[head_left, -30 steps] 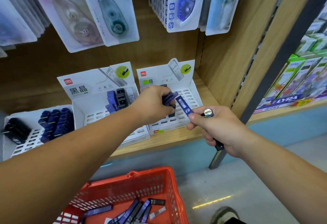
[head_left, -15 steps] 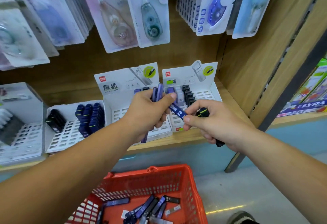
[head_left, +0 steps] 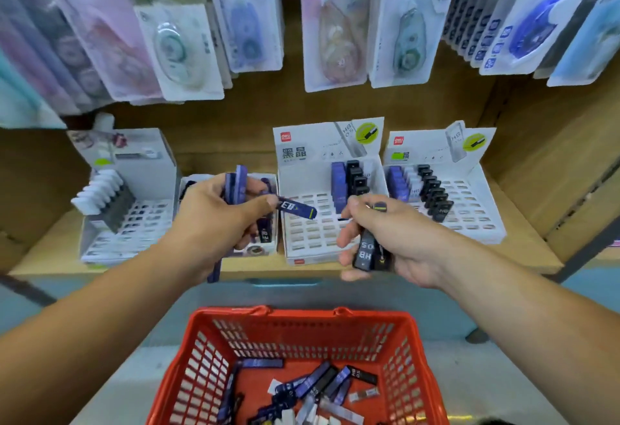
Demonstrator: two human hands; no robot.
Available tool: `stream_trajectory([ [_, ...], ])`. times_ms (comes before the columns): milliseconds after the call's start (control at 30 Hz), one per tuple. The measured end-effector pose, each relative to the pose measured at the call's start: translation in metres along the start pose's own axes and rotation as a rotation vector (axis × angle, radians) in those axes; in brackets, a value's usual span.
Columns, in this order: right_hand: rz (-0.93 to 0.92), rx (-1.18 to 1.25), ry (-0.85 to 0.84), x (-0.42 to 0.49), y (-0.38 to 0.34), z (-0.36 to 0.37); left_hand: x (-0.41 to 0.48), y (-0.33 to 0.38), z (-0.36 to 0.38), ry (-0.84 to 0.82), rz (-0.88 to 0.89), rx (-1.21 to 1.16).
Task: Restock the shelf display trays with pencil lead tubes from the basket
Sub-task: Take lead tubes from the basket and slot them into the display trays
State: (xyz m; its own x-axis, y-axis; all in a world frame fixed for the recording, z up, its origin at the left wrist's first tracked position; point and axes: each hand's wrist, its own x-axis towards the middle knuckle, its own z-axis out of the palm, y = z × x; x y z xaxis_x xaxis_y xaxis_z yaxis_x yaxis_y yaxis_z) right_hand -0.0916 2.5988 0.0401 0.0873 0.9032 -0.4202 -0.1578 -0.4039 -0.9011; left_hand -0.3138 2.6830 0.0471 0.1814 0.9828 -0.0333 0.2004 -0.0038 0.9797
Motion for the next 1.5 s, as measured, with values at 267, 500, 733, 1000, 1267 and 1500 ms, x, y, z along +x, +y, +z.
stream_trajectory([
  [267, 0.042, -0.034, 0.059, 0.032, 0.007, 0.076, 0.017, -0.011, -0.056, 0.128, 0.124, 0.104],
  [500, 0.049, 0.093, 0.000, 0.049, 0.006, 0.107, 0.034, -0.015, -0.082, 0.163, 0.228, 0.250],
  [733, -0.006, 0.002, -0.011, 0.057, 0.010, 0.097, 0.059, -0.034, -0.072, 0.077, 0.263, 0.450],
  [1000, -0.008, 0.036, -0.034, 0.064, 0.015, 0.086, 0.069, -0.041, -0.072, 0.014, 0.271, 0.515],
  [1267, -0.032, 0.080, 0.017, 0.065, 0.011, 0.084, 0.068, -0.040, -0.070, -0.014, 0.235, 0.478],
  [1500, -0.046, 0.009, 0.020, 0.060, 0.010, 0.087, 0.063, -0.039, -0.073, 0.021, 0.221, 0.418],
])
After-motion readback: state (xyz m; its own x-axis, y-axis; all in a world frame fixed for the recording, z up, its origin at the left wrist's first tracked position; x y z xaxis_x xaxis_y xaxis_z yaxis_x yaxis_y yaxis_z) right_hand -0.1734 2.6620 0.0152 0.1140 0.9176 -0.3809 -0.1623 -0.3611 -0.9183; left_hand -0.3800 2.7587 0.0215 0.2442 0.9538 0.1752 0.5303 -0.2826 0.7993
